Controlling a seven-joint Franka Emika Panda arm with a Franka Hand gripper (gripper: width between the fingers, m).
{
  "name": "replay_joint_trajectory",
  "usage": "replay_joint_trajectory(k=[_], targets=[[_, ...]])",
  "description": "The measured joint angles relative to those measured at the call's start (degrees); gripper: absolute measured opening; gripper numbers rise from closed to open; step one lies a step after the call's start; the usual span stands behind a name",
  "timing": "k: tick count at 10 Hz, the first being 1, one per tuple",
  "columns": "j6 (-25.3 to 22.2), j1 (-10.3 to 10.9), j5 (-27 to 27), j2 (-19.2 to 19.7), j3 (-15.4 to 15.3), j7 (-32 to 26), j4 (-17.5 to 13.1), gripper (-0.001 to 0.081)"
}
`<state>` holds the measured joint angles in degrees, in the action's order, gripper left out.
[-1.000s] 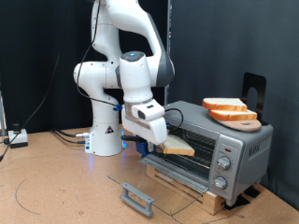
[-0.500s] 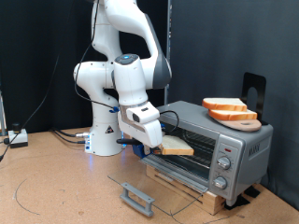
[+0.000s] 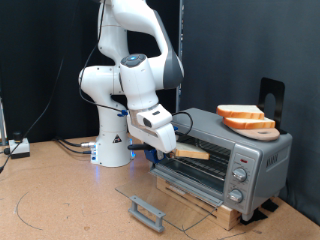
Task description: Make a piece of toast with the oven
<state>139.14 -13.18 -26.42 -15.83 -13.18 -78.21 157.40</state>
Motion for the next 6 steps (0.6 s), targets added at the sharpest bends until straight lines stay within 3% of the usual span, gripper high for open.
replay_joint_trajectory(k=[6], targets=[[0.3, 1.7, -1.5, -0.5, -5.3, 10.2, -1.1, 0.0397]])
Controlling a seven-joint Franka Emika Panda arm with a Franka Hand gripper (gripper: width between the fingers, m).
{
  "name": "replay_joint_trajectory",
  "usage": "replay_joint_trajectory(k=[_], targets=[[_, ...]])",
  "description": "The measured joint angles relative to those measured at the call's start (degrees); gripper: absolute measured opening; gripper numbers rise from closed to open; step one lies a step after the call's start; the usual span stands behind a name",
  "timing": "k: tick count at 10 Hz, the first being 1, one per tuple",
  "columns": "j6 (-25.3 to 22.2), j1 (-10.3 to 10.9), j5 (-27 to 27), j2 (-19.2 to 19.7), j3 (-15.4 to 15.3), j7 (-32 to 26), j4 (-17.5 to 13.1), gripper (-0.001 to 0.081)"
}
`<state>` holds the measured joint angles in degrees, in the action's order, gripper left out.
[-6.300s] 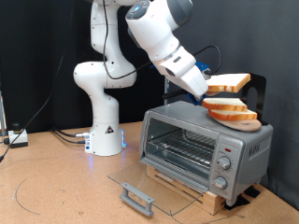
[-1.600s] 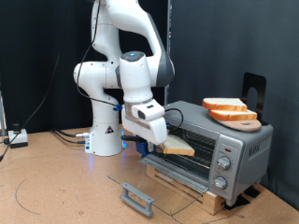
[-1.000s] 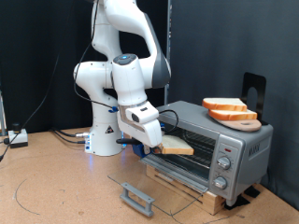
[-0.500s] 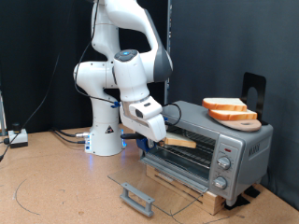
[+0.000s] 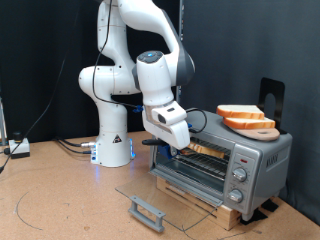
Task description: Make a piece of toast with the oven
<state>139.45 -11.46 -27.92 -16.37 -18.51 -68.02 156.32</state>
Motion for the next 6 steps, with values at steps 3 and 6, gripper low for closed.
replay_joint_trajectory(k=[3, 6], targets=[[2.3, -1.4, 3.6, 0.7, -0.1, 0.0, 0.1, 0.0397], [0.4, -7.5, 10.8, 4.1, 0.8, 3.4, -0.9, 0.0397]])
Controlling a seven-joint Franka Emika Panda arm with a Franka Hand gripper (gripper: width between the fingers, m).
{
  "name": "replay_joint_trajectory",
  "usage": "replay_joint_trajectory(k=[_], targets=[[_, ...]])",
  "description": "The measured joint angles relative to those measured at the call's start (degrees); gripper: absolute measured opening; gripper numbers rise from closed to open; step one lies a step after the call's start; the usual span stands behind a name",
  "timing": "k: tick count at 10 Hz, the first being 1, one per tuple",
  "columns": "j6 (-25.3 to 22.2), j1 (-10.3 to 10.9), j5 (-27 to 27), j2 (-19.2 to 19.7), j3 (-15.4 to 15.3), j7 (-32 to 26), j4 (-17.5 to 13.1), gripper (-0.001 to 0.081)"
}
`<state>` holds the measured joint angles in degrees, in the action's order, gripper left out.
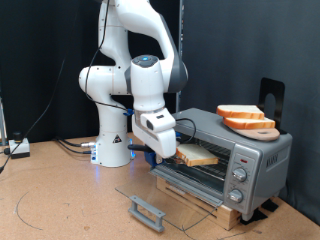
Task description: Make a piece of toast with the oven
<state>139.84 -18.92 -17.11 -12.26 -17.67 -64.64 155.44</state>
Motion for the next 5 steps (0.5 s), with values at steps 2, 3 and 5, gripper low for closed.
replay_joint_trajectory(k=[2, 3, 5], targets=[[-0.6, -2.4, 0.5, 2.6, 1.5, -0.2, -1.7, 0.0397], [-0.7, -3.0, 0.5, 3.7, 2.2, -0.8, -2.6, 0.0397], [-2.0, -3.5, 0.5, 4.9, 3.4, -2.1, -4.2, 0.0397]])
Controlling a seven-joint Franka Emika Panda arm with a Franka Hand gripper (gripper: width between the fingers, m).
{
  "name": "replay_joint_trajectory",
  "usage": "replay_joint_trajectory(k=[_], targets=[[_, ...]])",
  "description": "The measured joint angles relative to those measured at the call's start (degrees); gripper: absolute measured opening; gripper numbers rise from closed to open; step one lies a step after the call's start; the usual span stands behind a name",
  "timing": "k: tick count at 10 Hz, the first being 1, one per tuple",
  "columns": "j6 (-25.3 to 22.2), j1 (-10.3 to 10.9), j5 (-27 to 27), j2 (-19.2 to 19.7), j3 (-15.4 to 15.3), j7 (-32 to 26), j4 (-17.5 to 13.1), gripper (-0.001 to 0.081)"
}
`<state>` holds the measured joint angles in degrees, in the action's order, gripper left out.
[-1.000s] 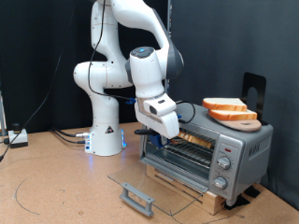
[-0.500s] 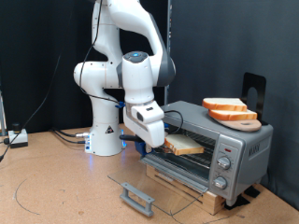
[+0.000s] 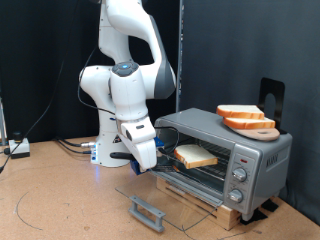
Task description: Make a piece of toast with the oven
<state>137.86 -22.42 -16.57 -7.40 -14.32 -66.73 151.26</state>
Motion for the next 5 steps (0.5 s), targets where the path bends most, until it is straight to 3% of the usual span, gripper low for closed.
replay_joint_trajectory(k=[5], targets=[[-12.1, -0.7, -7.2, 0.1, 4.3, -5.2, -6.6, 0.0397]])
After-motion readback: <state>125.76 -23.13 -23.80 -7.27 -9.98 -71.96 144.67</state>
